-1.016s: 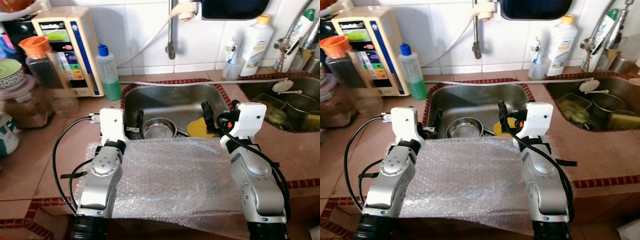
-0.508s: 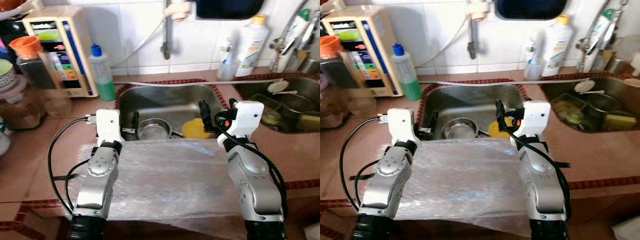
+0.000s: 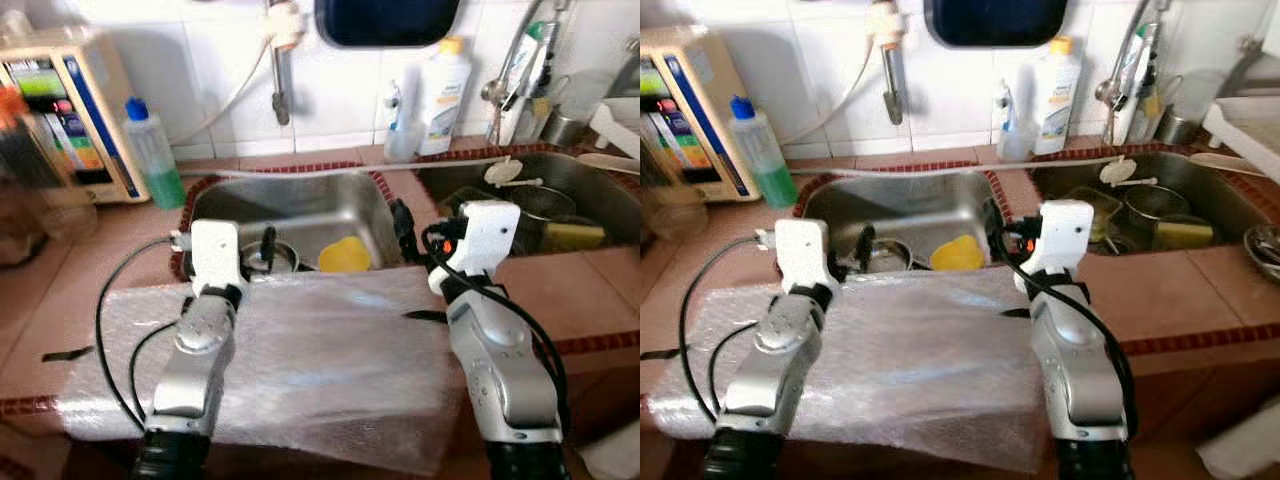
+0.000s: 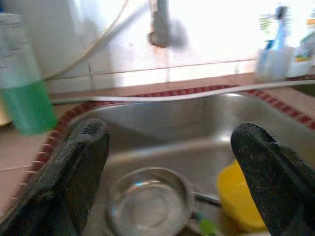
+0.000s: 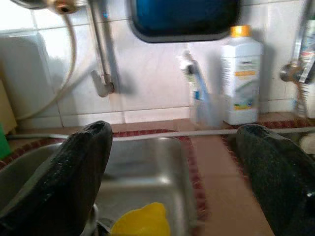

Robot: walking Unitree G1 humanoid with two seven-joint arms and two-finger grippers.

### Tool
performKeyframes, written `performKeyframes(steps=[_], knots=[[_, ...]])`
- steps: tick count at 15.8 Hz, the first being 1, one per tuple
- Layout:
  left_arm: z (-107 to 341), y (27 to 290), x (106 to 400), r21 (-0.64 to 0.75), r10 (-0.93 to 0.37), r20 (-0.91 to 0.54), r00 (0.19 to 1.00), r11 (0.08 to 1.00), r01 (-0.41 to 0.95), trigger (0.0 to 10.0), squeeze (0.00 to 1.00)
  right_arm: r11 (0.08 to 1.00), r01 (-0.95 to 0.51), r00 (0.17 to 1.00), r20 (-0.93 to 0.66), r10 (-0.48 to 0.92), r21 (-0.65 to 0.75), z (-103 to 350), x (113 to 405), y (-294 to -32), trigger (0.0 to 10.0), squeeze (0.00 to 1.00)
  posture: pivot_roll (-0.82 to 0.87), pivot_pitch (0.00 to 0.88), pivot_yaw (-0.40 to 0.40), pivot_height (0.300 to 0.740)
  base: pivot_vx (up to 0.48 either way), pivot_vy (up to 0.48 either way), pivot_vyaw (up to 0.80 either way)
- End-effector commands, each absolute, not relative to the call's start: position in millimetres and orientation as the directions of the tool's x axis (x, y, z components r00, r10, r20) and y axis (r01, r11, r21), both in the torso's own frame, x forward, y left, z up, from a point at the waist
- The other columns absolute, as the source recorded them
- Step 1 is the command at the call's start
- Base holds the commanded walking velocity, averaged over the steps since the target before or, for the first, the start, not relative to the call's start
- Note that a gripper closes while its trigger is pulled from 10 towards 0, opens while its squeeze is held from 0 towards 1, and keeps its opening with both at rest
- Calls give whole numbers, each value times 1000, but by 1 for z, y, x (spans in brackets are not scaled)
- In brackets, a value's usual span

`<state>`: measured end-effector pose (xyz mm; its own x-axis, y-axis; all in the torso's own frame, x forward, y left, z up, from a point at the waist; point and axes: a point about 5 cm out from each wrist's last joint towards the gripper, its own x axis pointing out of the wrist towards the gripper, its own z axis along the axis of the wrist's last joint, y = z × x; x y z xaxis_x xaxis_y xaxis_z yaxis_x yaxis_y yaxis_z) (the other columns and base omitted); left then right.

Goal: Kitchen organization

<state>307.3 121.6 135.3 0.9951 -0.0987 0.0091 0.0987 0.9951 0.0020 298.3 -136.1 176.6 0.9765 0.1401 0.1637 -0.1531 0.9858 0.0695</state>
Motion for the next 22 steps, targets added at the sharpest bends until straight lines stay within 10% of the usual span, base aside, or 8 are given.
performKeyframes(steps=[1,11,22], knots=[[137,120,309,16,-105,12,994,994,104,10000,0,986,-147,978,161,134,75,177,299,-139,10000,0,-43,0,64,740,0,-480,0],[135,123,309,22,-97,2,995,995,97,10000,0,985,-155,977,158,141,80,175,301,-135,10000,0,-33,0,69,740,0,-457,0],[138,123,311,29,-71,27,997,997,70,10000,0,984,-158,977,158,144,81,175,301,-135,10000,0,-36,0,71,740,0,0,0]])
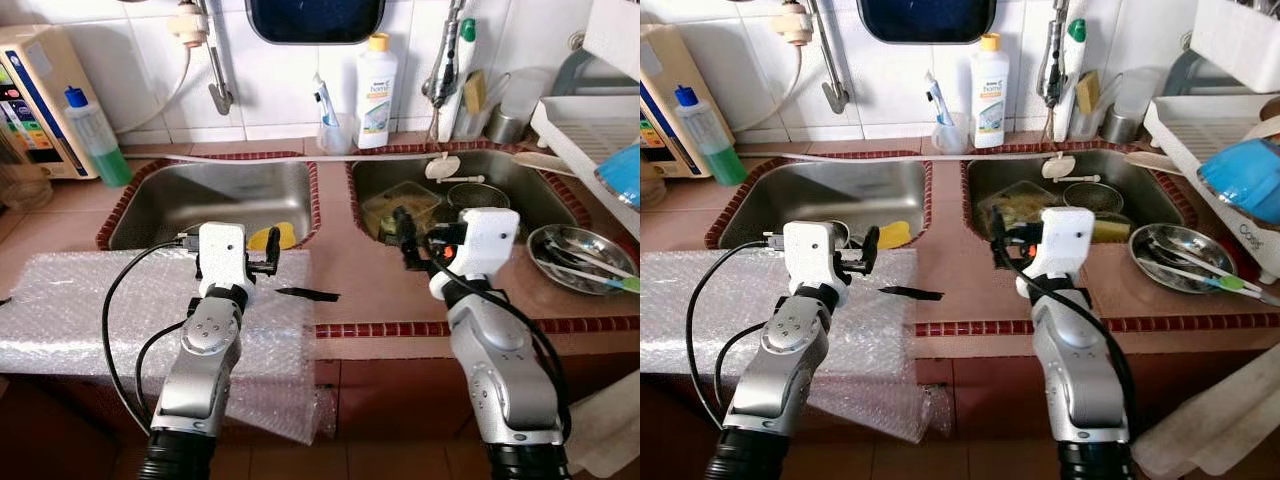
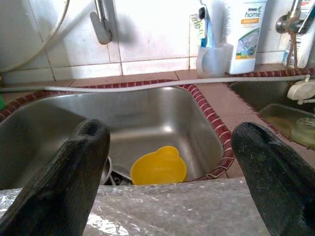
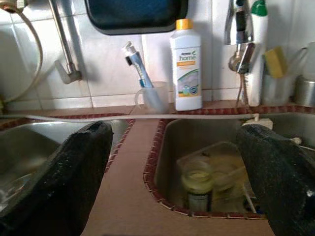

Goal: Kitchen organization

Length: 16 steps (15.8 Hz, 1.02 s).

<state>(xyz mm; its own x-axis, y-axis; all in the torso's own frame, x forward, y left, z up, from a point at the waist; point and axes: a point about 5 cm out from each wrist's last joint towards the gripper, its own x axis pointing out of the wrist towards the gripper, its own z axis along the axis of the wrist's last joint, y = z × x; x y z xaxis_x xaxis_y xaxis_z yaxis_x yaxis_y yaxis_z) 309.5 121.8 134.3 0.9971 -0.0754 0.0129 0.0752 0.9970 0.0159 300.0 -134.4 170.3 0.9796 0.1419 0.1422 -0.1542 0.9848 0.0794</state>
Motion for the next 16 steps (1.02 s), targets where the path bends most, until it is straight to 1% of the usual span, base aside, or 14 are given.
performKeyframes(steps=[1,4,5,6,8,16], knots=[[138,123,311,29,-71,27,997,997,70,10000,0,984,-157,977,157,143,82,175,301,-135,10000,0,-36,0,71,740,0,0,0],[138,123,311,30,-67,25,997,997,66,10000,0,983,-160,977,158,145,85,175,301,-134,10000,0,-36,0,71,740,-255,0,0],[138,123,311,31,-66,26,997,997,65,10000,0,984,-177,970,174,169,33,178,301,-132,10000,0,-26,0,67,740,-274,0,0],[138,124,311,31,-64,25,998,998,63,10000,0,980,-200,964,181,193,19,179,300,-127,10000,0,-26,0,67,740,-274,0,0],[138,124,310,32,-63,25,998,998,62,10000,0,978,-202,967,170,191,50,177,301,-125,10000,0,-23,0,64,740,-274,0,0],[137,125,311,43,-66,19,998,997,65,10000,0,981,-184,970,172,170,67,178,302,-129,10000,0,-27,0,72,740,-265,0,0]])
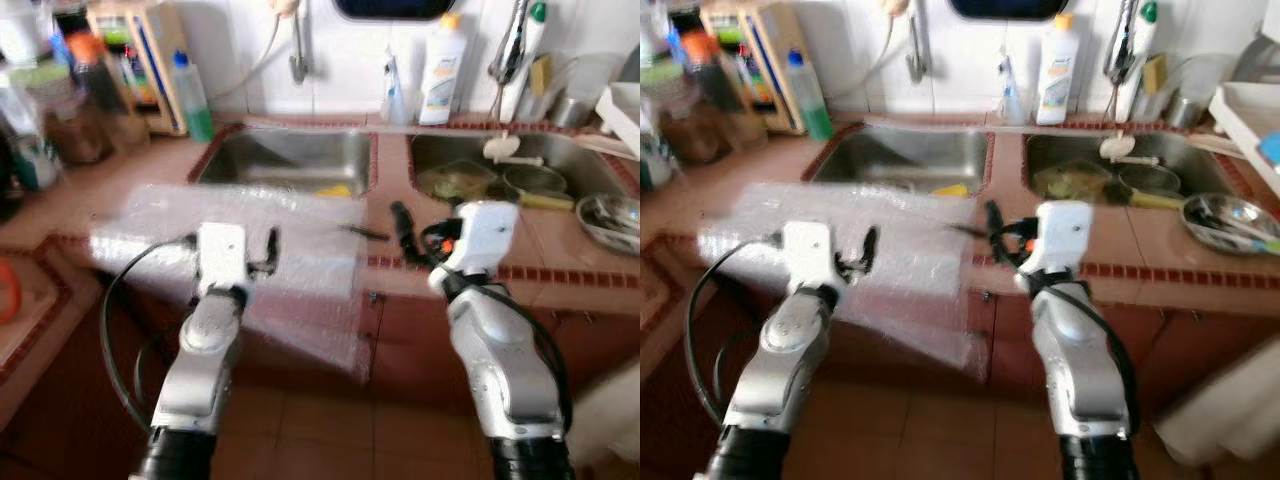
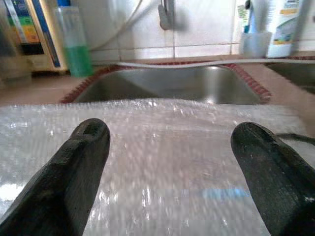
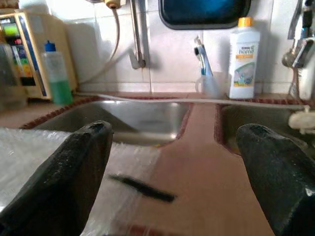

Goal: Kitchen organization

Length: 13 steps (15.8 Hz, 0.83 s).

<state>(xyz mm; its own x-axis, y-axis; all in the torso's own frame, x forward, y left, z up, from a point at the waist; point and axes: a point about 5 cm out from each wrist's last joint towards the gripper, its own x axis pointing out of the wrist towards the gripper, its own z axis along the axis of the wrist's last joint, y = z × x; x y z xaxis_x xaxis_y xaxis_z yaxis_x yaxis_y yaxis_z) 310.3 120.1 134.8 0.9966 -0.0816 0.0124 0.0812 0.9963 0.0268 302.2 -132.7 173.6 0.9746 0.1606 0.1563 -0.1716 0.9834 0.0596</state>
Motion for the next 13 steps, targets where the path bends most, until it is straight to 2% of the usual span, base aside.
performKeyframes(steps=[1,4,8,10,13], knots=[[137,124,312,44,-68,19,997,997,67,10000,0,981,-183,970,173,169,67,178,303,-129,10000,0,-27,0,71,740,0,0,0],[135,125,312,42,-72,14,997,997,71,10000,0,981,-182,970,174,169,61,179,304,-130,10000,0,-28,0,68,740,0,0,0],[110,121,308,36,-158,-76,985,986,161,10000,0,982,-180,975,141,171,53,169,301,-132,10000,0,-43,0,73,740,0,0,0],[80,122,300,55,-186,-178,966,979,198,10000,0,983,-180,980,90,177,25,150,296,-134,10000,0,-50,0,76,740,0,0,0],[29,124,280,80,-256,-352,900,950,302,10000,0,986,-160,984,-86,156,-36,90,279,-146,10000,0,-68,0,82,740,0,0,0]])
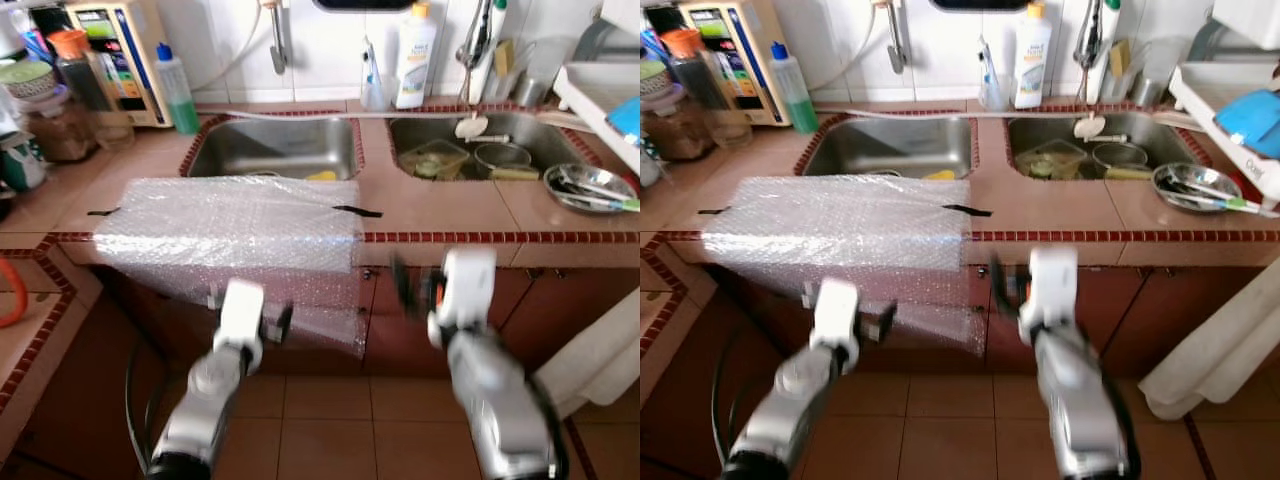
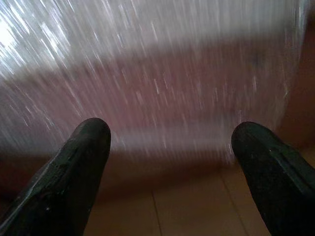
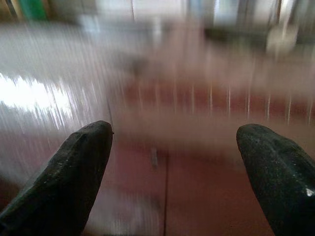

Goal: Kitchen organization

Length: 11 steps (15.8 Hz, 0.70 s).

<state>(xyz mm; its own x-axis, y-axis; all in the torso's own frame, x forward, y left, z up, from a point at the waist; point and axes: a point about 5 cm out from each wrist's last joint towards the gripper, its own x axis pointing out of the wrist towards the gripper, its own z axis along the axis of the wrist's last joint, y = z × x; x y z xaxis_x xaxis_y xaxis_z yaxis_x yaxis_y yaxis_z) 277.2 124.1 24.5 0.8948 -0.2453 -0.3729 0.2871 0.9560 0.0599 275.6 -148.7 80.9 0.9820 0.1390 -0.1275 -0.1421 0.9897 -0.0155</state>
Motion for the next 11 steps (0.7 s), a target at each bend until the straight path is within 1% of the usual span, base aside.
performKeyframes(steps=[1,2,3,4,5,7,8,9,10,11], knots=[[6,129,268,87,-260,-435,862,941,328,10000,0,992,-129,975,-183,127,-2,62,271,-152,10000,0,-70,0,84,740,0,0,0],[1,130,265,89,-259,-456,852,939,333,10000,0,992,-127,971,-204,123,-9,56,268,-153,10000,0,-70,0,84,740,0,0,0],[-20,138,253,108,-233,-537,811,934,340,10000,0,994,-109,939,-326,109,18,24,259,-158,10000,0,-74,0,85,740,0,0,0],[-31,143,245,115,-217,-585,782,932,345,10000,0,995,-90,913,-397,95,31,7,254,-161,10000,0,-78,0,85,740,0,0,0],[-47,151,231,98,-175,-653,737,945,312,10000,0,997,-54,866,-495,71,48,-18,244,-166,10000,0,-79,0,88,740,0,0,0],[-65,160,211,117,-148,-741,656,932,343,10000,0,998,-6,768,-639,48,68,-49,224,-171,10000,0,-79,0,87,740,0,0,0],[-69,160,207,129,-155,-758,634,917,378,10000,0,998,3,748,-662,37,58,-55,218,-173,10000,0,-79,0,87,740,0,0,0],[-73,158,201,113,-185,-776,603,900,421,10000,0,998,21,710,-704,30,63,-63,211,-174,10000,0,-74,0,83,740,0,0,0],[-78,157,194,73,-188,-799,571,912,403,10000,0,998,25,686,-727,22,54,-67,206,-176,10000,0,-68,0,83,740,0,0,0],[-81,160,190,61,-161,-819,551,930,363,10000,0,999,11,669,-743,21,38,-70,204,-174,10000,0,-72,0,86,740,0,0,0]])
